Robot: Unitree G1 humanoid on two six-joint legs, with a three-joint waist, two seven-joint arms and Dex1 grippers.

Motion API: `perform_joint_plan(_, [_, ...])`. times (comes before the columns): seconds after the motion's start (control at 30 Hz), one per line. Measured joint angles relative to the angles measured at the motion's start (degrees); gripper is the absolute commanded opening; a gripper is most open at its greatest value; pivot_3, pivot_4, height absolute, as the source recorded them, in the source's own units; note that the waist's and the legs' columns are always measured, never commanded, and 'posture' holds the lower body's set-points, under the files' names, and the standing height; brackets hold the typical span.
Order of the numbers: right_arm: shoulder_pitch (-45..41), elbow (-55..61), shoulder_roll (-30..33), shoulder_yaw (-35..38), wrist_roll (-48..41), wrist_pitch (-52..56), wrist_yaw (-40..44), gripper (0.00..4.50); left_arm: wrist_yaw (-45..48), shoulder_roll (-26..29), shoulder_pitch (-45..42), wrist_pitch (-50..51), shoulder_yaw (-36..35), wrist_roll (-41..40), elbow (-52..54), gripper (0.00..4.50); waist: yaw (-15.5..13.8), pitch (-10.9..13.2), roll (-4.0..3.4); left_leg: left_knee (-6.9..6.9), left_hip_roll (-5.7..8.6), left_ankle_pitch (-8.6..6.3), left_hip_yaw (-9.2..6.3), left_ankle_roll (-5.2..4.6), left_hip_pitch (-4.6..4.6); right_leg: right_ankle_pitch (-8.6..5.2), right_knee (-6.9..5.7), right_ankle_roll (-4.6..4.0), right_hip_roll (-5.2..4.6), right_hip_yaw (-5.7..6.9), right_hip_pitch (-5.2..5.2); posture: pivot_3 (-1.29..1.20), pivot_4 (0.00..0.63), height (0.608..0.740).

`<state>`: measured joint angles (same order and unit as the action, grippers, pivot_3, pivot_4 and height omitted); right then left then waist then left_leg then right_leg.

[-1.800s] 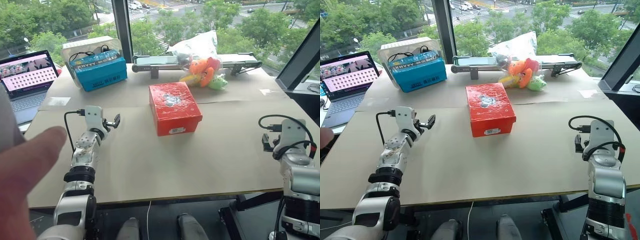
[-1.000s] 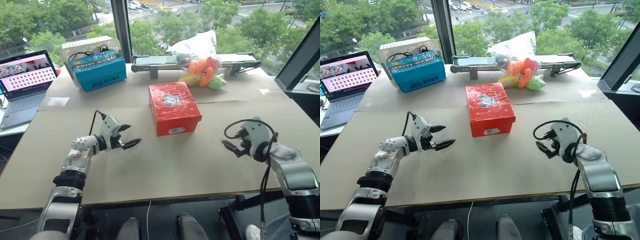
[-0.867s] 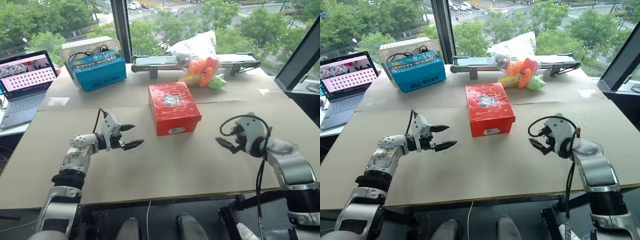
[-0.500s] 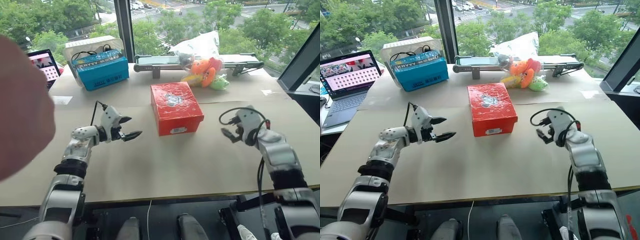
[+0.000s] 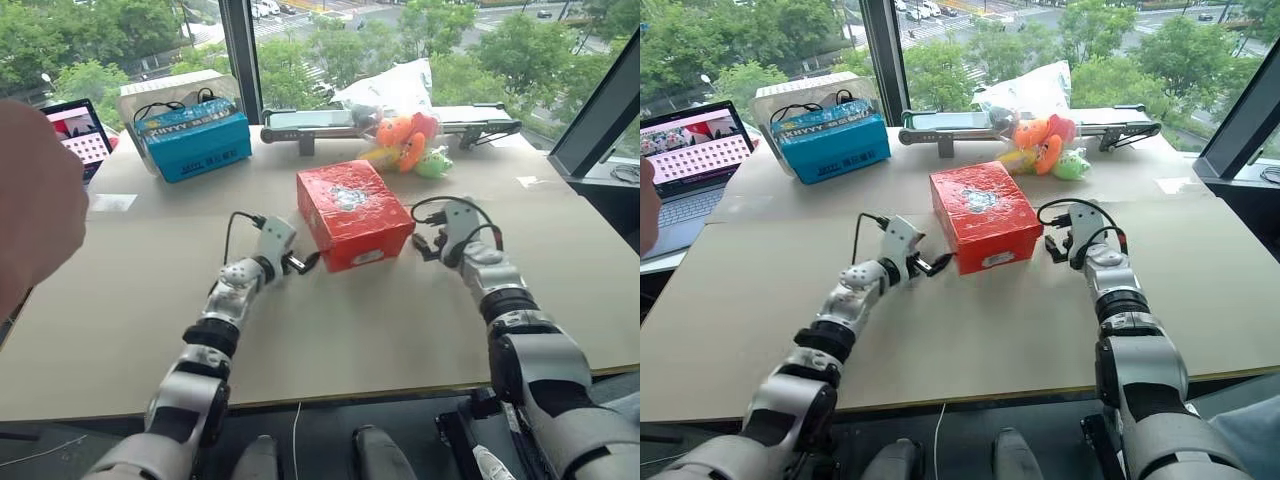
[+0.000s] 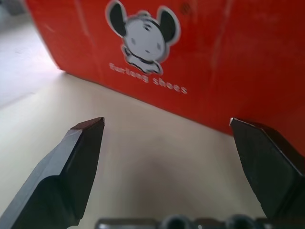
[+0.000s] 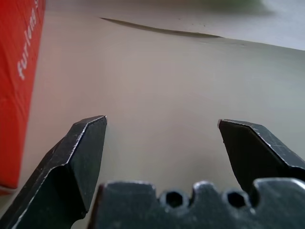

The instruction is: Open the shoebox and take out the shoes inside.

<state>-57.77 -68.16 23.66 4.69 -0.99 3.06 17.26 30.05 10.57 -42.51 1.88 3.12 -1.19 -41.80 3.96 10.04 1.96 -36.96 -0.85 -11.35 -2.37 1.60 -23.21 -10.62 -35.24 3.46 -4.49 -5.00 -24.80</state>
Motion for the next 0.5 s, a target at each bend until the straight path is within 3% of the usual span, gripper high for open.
perform_joint_plan(0.23, [1.4, 1.5, 2.1, 0.5, 0.0, -1.0, 1.4, 1.35, -2.4, 5.4, 0.0, 1.8, -3.3, -0.1, 1.2, 4.5, 0.6, 0.0, 0.0, 0.01, -0.01, 0.0, -0.04, 0.0, 0.04, -0.01, -0.01, 0.01, 0.04, -0.01, 0.0, 0.0, 0.15, 0.706])
perform_joint_plan(0.37, [3.5, 2.9, 1.7, 0.5, -0.3, -1.2, 3.0, 0.03, -2.4, 5.6, 0.0, 2.0, -4.3, -1.1, 1.2, 4.5, 0.3, 0.0, 0.0, 0.01, 0.01, 0.0, -0.06, 0.0, 0.01, 0.0, 0.02, 0.01, 0.02, 0.01, 0.0, 0.0, 0.15, 0.706])
perform_joint_plan(0.5, [3.6, 3.7, 1.6, 0.5, -0.3, -1.3, 4.3, 0.03, -2.6, 4.5, -0.1, 2.2, -4.2, -1.2, 1.2, 4.5, 0.2, 0.0, 0.0, 0.01, 0.01, 0.0, -0.07, 0.0, 0.03, 0.0, 0.0, 0.0, 0.02, 0.02, 0.01, 0.0, 0.15, 0.706])
